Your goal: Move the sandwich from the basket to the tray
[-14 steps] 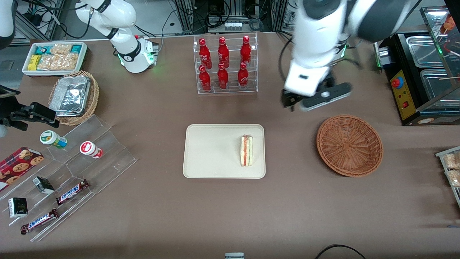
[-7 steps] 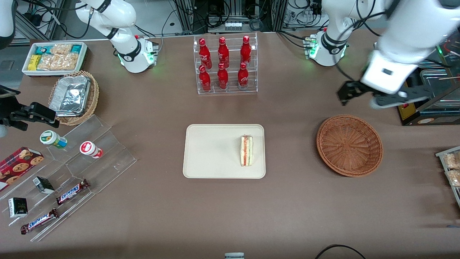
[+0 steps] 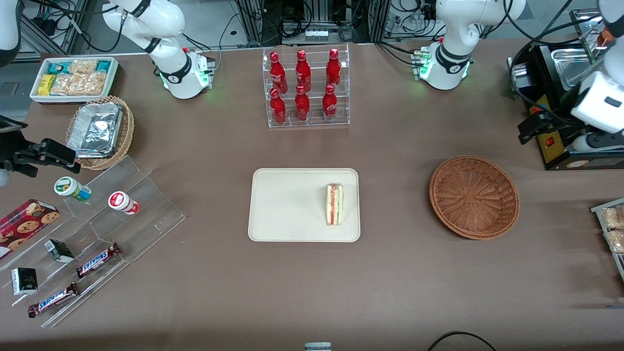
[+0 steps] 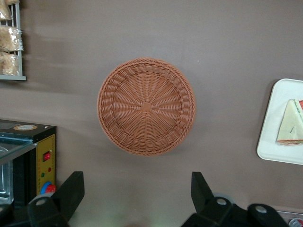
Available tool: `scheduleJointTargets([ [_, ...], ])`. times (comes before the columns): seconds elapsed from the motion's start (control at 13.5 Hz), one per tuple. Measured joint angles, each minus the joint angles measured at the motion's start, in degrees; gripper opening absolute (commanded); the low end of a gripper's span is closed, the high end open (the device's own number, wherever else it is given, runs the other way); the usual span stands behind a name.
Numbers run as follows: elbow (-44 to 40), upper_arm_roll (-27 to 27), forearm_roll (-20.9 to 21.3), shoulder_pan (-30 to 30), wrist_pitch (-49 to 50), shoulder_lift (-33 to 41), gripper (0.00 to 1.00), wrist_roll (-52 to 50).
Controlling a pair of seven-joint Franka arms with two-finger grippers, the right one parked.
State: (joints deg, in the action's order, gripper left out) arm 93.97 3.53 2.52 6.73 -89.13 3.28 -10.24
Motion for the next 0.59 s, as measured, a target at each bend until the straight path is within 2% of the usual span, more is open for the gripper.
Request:
scheduleJointTargets([
  [0.44, 1.1, 1.2, -1.1, -0.3, -0.1, 1.1, 1.00, 1.2],
  [0.59, 1.5, 1.1, -1.6, -0.3, -0.6, 1.1, 1.00, 5.9],
])
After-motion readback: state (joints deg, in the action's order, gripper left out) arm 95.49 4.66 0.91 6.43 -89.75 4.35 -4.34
